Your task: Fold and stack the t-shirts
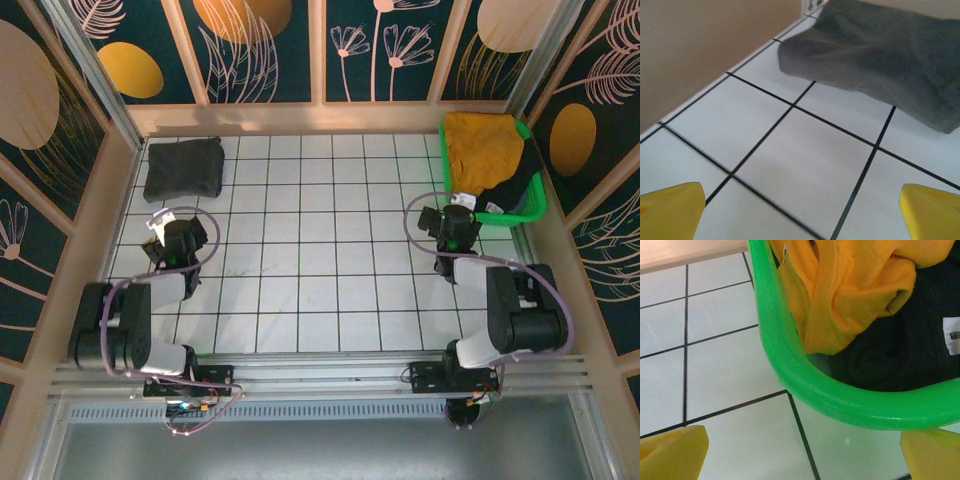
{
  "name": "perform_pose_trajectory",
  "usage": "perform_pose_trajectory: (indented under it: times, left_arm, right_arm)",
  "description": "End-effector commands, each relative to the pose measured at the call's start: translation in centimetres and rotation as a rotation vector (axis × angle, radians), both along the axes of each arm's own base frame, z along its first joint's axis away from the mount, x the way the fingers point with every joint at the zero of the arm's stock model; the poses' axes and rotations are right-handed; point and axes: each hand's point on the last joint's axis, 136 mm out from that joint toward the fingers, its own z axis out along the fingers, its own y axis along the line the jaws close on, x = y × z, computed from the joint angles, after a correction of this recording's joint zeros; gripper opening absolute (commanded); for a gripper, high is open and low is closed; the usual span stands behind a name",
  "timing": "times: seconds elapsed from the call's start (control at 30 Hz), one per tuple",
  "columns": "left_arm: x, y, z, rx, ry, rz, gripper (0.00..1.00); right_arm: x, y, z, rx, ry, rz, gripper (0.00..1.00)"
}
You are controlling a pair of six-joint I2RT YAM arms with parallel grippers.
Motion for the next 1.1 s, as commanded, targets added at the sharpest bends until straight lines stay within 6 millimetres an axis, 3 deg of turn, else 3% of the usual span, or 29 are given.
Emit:
perform_pose_trajectory:
  times: [0.0, 0.07, 0.13, 0.23, 0.3, 0.37, 0.43, 0.5, 0.57, 1.07]
  left_arm:
    - [4.5, -0.2, 3.2, 0.039, -0.103, -0.077, 0.99]
    - [5.3, -0.6, 2.3, 0.027, -0.055, -0.115, 0.99]
    - [4.8, -1.1, 2.9, 0.034, -0.095, -0.153, 0.99]
    - [1.3, -1.8, 5.2, 0.06, -0.264, -0.189, 0.99]
    - [-2.2, -2.1, 6.5, 0.082, -0.414, -0.193, 0.99]
    - [-3.4, -2.7, 6.7, 0.091, -0.454, -0.226, 0.99]
    - [-2.5, -2.8, 6.8, 0.105, -0.482, -0.234, 0.99]
    - [0.2, -3.0, 4.6, 0.086, -0.306, -0.244, 0.99]
    - [-0.4, -3.1, 5.4, 0.099, -0.372, -0.234, 0.99]
    - [-0.4, -3.1, 5.2, 0.101, -0.352, -0.236, 0.99]
  right_arm:
    - [1.8, -1.2, 1.6, -0.024, -0.122, 0.023, 0.99]
    - [1.8, -0.8, 1.5, -0.001, -0.113, 0.06, 0.99]
    - [0.8, 0.1, 2.1, -0.002, -0.169, 0.117, 0.99]
    - [-1.8, 0.4, 3.7, 0.001, -0.296, 0.155, 0.99]
    - [-2.8, 0.4, 3.9, 0.003, -0.332, 0.154, 0.99]
    - [-3.4, 0.6, 3.2, -0.001, -0.342, 0.168, 0.99]
    - [-3.1, 0.3, 3.6, -0.004, -0.356, 0.149, 0.99]
    - [-2.5, 0.4, 3.1, 0.009, -0.326, 0.162, 0.99]
    - [-2.5, 0.4, 3.1, 0.007, -0.328, 0.162, 0.99]
    - [-2.4, 0.8, 3.0, 0.001, -0.32, 0.186, 0.99]
